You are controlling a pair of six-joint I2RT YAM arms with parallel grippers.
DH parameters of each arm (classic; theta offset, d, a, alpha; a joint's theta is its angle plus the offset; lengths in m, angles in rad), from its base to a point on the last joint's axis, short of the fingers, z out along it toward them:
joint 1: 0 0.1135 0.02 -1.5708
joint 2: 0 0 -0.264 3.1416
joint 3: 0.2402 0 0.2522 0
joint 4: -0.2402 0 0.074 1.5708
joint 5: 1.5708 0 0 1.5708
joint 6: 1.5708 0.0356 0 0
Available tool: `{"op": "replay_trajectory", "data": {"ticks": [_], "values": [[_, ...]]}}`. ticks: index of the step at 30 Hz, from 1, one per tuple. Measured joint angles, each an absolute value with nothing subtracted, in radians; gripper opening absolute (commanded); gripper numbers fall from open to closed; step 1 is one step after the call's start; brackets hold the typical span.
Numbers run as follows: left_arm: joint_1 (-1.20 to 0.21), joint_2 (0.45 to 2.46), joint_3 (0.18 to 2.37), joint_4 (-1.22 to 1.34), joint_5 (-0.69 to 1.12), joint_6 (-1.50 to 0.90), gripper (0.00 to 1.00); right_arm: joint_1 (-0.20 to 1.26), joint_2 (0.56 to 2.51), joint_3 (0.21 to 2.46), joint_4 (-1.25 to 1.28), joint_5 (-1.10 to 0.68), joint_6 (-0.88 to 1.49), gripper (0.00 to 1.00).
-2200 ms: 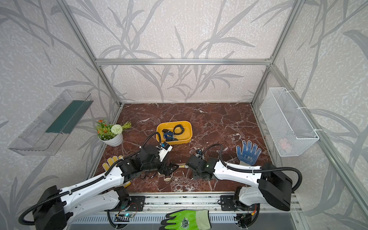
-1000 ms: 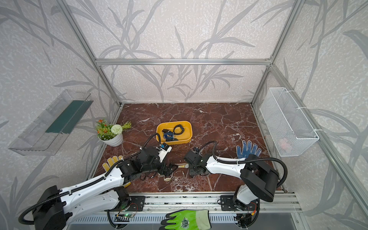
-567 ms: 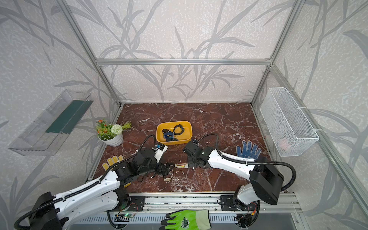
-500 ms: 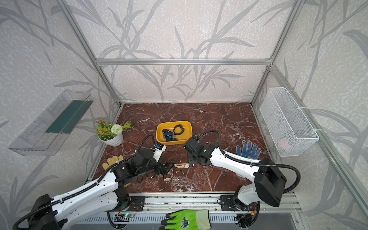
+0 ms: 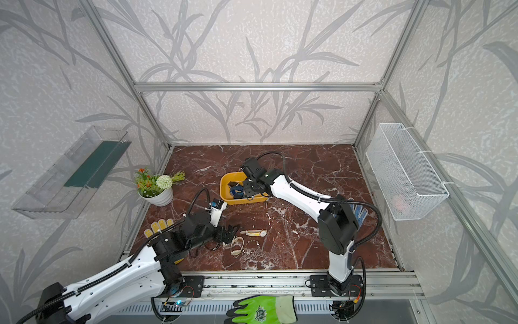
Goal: Put the watch into the storage box
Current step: Place the watch in the storage box.
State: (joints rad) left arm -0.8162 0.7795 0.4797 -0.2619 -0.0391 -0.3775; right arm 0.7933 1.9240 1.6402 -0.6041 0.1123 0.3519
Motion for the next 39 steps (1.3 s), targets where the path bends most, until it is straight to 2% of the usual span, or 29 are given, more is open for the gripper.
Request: {"op": "replay_trajectory", "data": {"ticks": [9, 10, 12, 15, 21, 31, 39], "values": [[-0.816, 0.786, 0.48, -0.271, -0.082, -0.377, 0.99, 0.778, 2.243, 1.921, -0.64, 0.061, 0.274, 0.0], [-0.816, 0.789, 0.48, -0.27, -0.083, -0.377, 0.99, 0.776, 2.261, 1.944, -0.647, 0.059, 0.271, 0.01], [-0.816, 0.795, 0.48, -0.27, -0.085, -0.377, 0.99, 0.772, 2.296, 1.991, -0.664, 0.051, 0.267, 0.09], [-0.816, 0.796, 0.481, -0.275, -0.089, -0.377, 0.99, 0.771, 2.328, 2.045, -0.688, 0.051, 0.262, 0.14], [-0.816, 0.785, 0.482, -0.279, -0.111, -0.377, 0.99, 0.765, 2.331, 2.074, -0.715, 0.054, 0.262, 0.08], [-0.816, 0.773, 0.482, -0.285, -0.125, -0.378, 0.99, 0.734, 2.376, 2.201, -0.773, 0.061, 0.264, 0.11], [-0.816, 0.773, 0.482, -0.285, -0.129, -0.378, 0.99, 0.722, 2.435, 2.213, -0.82, 0.07, 0.262, 0.22]]}}
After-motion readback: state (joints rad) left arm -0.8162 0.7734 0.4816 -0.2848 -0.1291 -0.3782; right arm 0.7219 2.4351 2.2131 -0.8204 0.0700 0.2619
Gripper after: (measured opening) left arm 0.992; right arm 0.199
